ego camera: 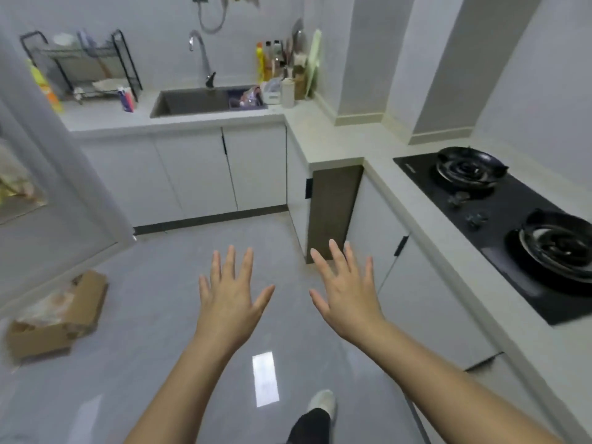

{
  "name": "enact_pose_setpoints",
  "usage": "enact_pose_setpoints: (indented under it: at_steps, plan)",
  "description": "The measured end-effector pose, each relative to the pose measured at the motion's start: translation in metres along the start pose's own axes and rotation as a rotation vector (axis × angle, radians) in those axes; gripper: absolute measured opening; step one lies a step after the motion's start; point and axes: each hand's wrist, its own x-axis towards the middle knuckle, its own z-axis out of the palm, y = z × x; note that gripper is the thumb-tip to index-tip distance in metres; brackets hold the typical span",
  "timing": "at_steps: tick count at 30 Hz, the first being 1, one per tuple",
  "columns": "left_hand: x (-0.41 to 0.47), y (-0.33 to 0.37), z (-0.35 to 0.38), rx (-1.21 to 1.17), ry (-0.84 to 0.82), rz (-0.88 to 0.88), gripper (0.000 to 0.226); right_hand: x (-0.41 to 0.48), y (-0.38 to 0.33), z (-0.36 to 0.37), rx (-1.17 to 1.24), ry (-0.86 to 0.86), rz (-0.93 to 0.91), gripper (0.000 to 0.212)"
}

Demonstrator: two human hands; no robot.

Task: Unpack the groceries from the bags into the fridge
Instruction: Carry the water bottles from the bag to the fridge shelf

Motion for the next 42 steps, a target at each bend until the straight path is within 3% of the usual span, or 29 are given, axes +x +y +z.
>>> enact_pose_setpoints:
  at_steps: [12,20,33,42]
  plan:
    - [0.130,0.202,0.086,-0.102,-0.156,0.445,0.077,0.001,0.202,0.002,-0.065,-0.025,0.488,0.071]
    - [0.164,0.330,0.127,-0.151,-0.284,0.763,0.077,-0.018,0.299,-0.016,-0.015,0.015,0.831,0.070]
    - [0.113,0.526,0.161,-0.024,-0.319,1.309,0.074,-0.147,0.432,-0.055,0.014,0.213,1.303,0.067]
    - [0.050,0.674,0.179,-0.047,-0.289,1.446,0.074,-0.263,0.553,-0.089,-0.083,0.213,1.510,0.068]
